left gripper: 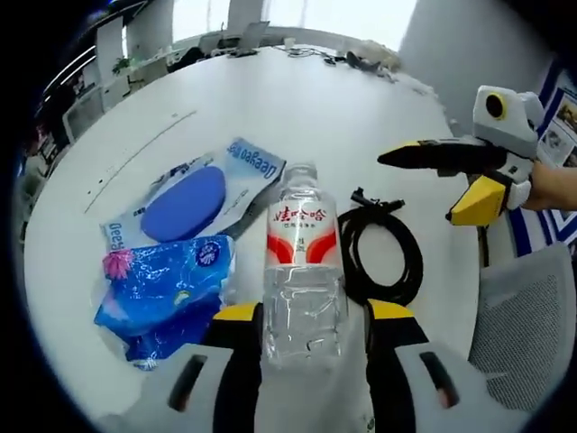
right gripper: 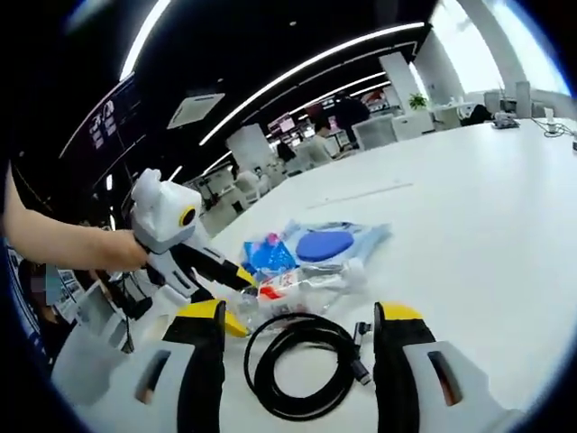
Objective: Arrange the tabletop items into an orderly group along one side of the table until the central work area is clear of visible clutter.
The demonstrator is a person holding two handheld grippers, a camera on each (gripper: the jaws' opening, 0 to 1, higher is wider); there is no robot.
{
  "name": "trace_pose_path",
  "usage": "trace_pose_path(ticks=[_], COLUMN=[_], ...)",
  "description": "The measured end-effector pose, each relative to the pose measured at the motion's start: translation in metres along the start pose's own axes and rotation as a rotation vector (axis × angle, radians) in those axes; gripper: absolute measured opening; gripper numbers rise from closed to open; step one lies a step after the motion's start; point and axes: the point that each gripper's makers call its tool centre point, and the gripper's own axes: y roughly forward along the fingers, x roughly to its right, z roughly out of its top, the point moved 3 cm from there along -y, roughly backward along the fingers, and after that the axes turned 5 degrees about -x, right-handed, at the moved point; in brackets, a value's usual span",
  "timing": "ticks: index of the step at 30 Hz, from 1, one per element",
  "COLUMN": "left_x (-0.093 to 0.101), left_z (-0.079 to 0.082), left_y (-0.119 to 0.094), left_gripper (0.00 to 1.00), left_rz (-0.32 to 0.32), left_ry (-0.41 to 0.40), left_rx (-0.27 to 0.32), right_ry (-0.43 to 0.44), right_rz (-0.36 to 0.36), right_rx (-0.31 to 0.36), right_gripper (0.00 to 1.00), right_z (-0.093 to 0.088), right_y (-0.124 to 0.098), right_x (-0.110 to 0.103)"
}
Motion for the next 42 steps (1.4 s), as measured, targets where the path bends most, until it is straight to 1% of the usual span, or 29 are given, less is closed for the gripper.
trace_pose_path(ticks=[3,5,7,9,12,13,14,15,20,23,25,26,28,30,31,32,33,34,35,37,40,42], left_x=[-0.001,-0.001,0.001,0.001,-0.001,-0.002,-0.003,-0.002,0.0,0.0,0.002,0.002,0.002,0.003,0.003,0.003,0.005,0.005,0.007,0.002,0.0,0.0], left_z=[0.0,0.0,-0.001,-0.005,-0.009,-0.012,-0.009,-0.009,-0.009,-0.009,-0.009,-0.009,-0.009,-0.01,-0.009,-0.009,-0.009,-0.008,-0.008,-0.006,-0.006,-0.006], left_y=[0.002,0.005,0.008,0.013,0.019,0.017,0.018,0.015,0.013,0.013,0.012,0.012,0.012,0.011,0.011,0.011,0.011,0.01,0.01,0.01,0.011,0.011], left_gripper=[0.41,0.43,0.44,0.45,0.44,0.42,0.4,0.4,0.39,0.38,0.38,0.37,0.37,0.37,0.37,0.37,0.37,0.37,0.37,0.37,0.37,0.37], left_rz=[0.003,-0.004,0.0,0.01,0.024,0.039,0.039,0.032,0.03,0.046,0.055,0.063,0.073,0.081,0.09,0.101,0.111,0.12,0.123,0.125,0.122,0.12], left_ry=[-0.003,-0.01,-0.008,0.001,0.012,0.017,0.028,0.021,0.028,0.052,0.061,0.054,0.056,0.061,0.069,0.078,0.106,0.132,0.132,0.135,0.129,0.126], left_rx=[-0.007,-0.019,-0.034,-0.063,-0.089,-0.103,-0.089,-0.096,-0.092,-0.079,-0.07,-0.062,-0.048,-0.034,-0.022,-0.012,-0.011,-0.009,-0.008,-0.008,-0.001,0.006], right_ry=[0.022,0.038,0.05,0.07,0.131,0.148,0.163,0.18,0.249,0.277,0.311,0.361,0.433,0.487,0.53,0.551,0.546,0.559,0.58,0.61,0.636,0.654], right_rz=[-0.004,-0.007,-0.013,-0.017,-0.018,-0.019,-0.02,-0.025,-0.048,-0.051,-0.056,-0.073,-0.095,-0.102,-0.099,-0.096,-0.1,-0.103,-0.109,-0.115,-0.133,-0.141], right_rx=[-0.011,-0.019,-0.019,-0.019,-0.033,-0.034,-0.035,-0.033,-0.023,-0.026,-0.037,-0.04,-0.031,-0.022,-0.051,-0.061,-0.047,-0.047,-0.046,-0.035,-0.065,-0.065], right_gripper=[0.64,0.63,0.62,0.62,0.6,0.6,0.6,0.6,0.6,0.59,0.58,0.58,0.56,0.56,0.56,0.56,0.56,0.56,0.56,0.56,0.55,0.55], right_z=[-0.001,-0.002,-0.001,0.0,0.001,0.002,0.002,0.004,0.008,0.009,0.008,0.007,0.008,0.009,0.007,0.007,0.012,0.014,0.016,0.021,0.018,0.016], right_y=[0.002,0.004,0.005,0.007,0.012,0.013,0.014,0.016,0.024,0.027,0.03,0.032,0.034,0.039,0.041,0.043,0.048,0.051,0.055,0.062,0.071,0.076], right_x=[0.002,0.003,0.004,0.005,0.007,0.007,0.008,0.01,0.017,0.016,0.018,0.019,0.021,0.026,0.024,0.023,0.026,0.027,0.03,0.034,0.038,0.039])
